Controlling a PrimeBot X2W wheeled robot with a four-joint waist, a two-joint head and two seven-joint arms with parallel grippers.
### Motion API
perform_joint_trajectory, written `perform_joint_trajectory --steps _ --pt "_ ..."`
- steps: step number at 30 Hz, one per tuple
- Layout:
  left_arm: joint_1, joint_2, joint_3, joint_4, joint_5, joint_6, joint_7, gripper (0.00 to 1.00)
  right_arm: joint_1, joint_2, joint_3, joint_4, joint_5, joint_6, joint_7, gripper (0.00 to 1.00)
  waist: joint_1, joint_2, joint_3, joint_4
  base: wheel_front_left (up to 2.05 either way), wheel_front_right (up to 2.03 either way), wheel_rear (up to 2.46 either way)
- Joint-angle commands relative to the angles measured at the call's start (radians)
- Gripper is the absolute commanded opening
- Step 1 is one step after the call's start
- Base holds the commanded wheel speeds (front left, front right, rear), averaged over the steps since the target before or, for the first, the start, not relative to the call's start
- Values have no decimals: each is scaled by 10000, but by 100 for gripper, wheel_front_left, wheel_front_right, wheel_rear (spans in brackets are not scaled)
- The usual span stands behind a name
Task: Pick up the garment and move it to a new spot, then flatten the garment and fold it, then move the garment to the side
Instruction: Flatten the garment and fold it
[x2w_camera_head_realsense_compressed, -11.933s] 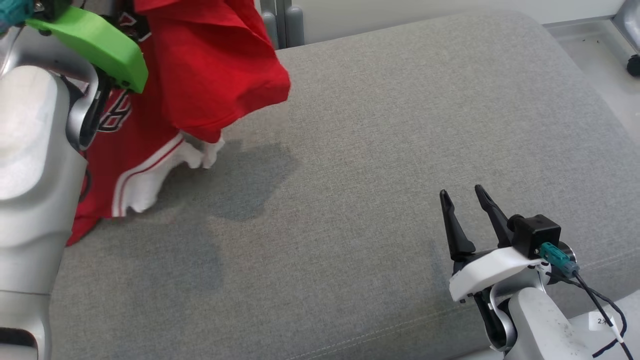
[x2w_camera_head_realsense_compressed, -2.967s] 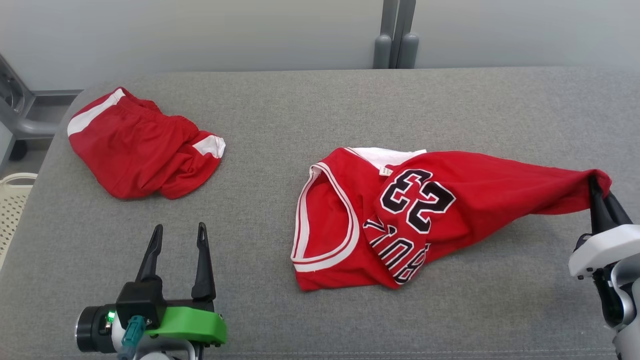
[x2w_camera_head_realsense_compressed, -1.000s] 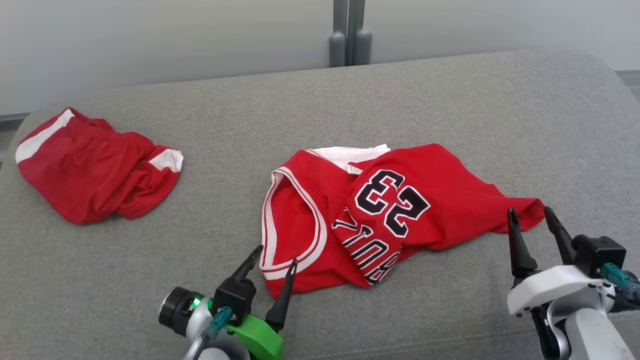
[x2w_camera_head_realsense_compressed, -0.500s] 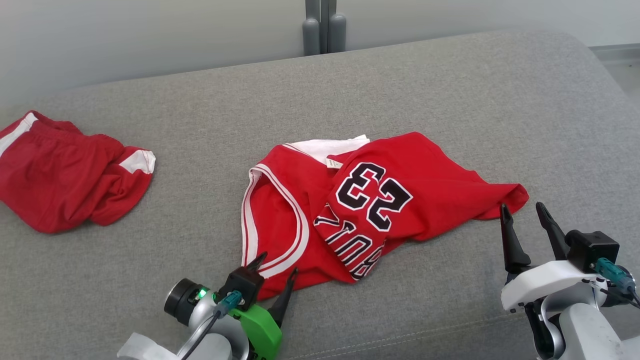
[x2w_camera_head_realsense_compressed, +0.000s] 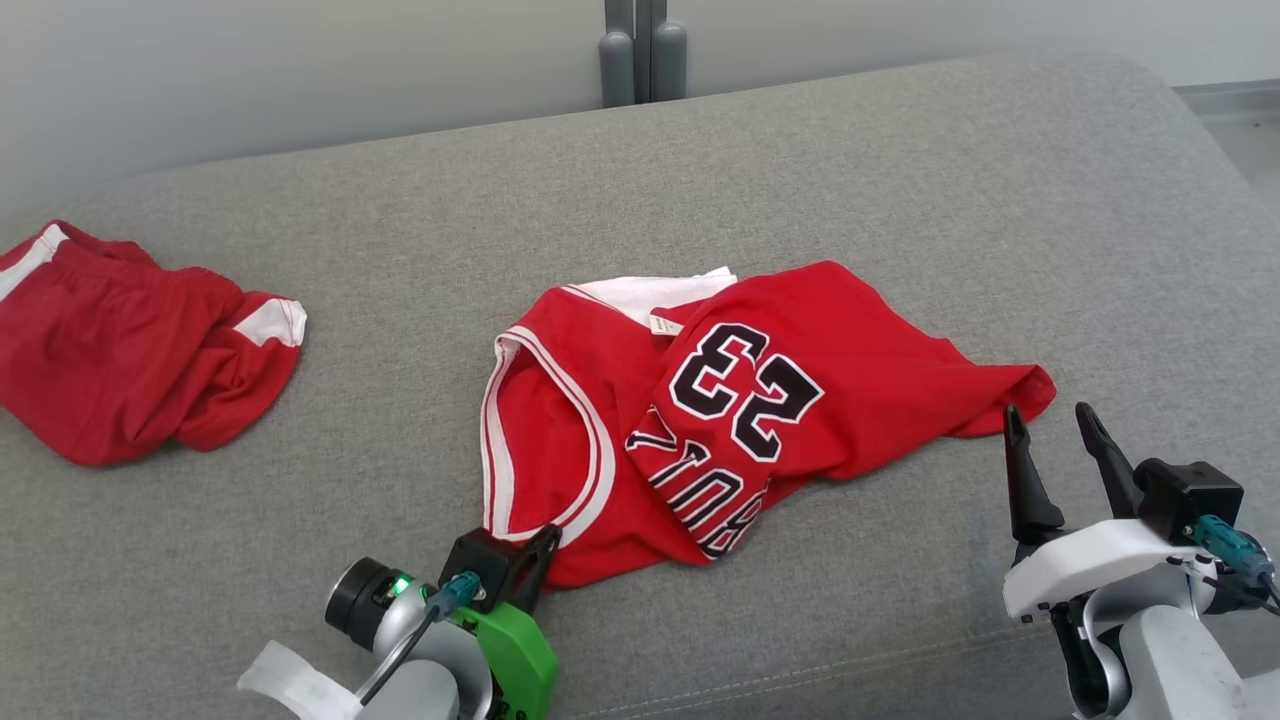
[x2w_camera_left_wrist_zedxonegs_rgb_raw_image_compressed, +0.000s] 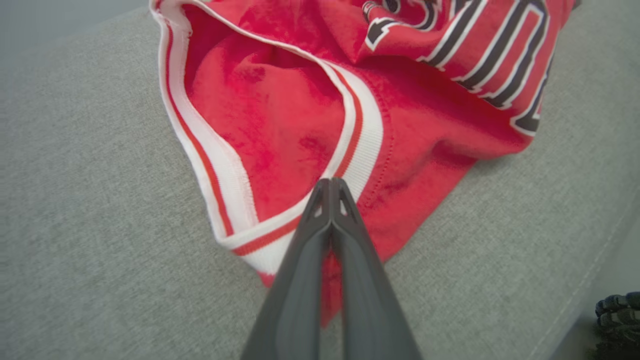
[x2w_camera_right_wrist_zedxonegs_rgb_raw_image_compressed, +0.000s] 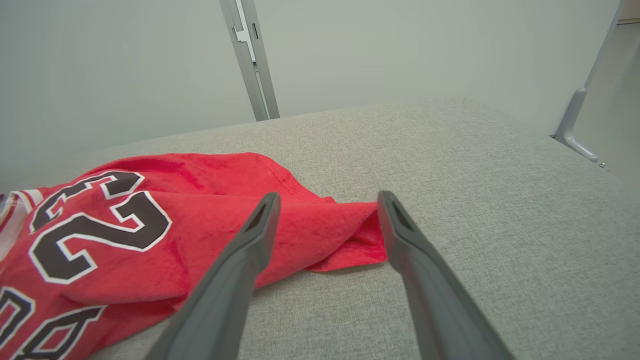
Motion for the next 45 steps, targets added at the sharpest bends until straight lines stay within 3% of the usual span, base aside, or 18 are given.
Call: perform_joint_trajectory --steps 1,6,7,8,16,25,26,28,38,45 --pt "-160 73 0 -80 -51 -10 -25 0 10 -1 -18 -27 -48 1 -47 100 0 -1 -12 44 0 0 0" --pt "-264 146 -174 -190 52 -10 -25 0 39 6 -5 -33 -61 1 -47 100 0 -1 -3 198 0 0 0" --pt "-339 180 -203 -255 101 -10 -25 43 28 4 -5 -27 -59 1 -47 100 0 -1 -2 221 0 0 0" --pt "-361 212 -238 -284 142 -10 -25 100 20 7 0 -29 -60 1 -47 100 0 -1 -6 239 0 0 0" --pt "-788 437 -1122 136 5 -10 48 100 -12 44 135 49 12 1 -47 100 0 -1 -38 193 0 0 0" --pt "-1447 828 -2837 593 -978 -11 1242 100 18 79 200 68 61 1 -48 100 0 -1 -65 -64 0 0 0" --pt "-1482 877 -2960 630 -1135 -11 1344 97 17 96 214 63 54 1 -48 100 0 -1 -64 -95 0 0 0" --pt "-1610 961 -3119 625 -1381 -11 1266 0 10 75 197 59 87 1 -48 100 0 -1 -60 -134 0 0 0" --pt "-1925 980 -3342 268 -1754 25 593 0 192 118 116 80 60 1 -48 100 0 -1 -192 43 0 0 0" --pt "-1888 1139 -3343 -1143 -1828 134 576 0 357 157 100 133 102 1 -48 100 0 -1 -517 429 0 0 0"
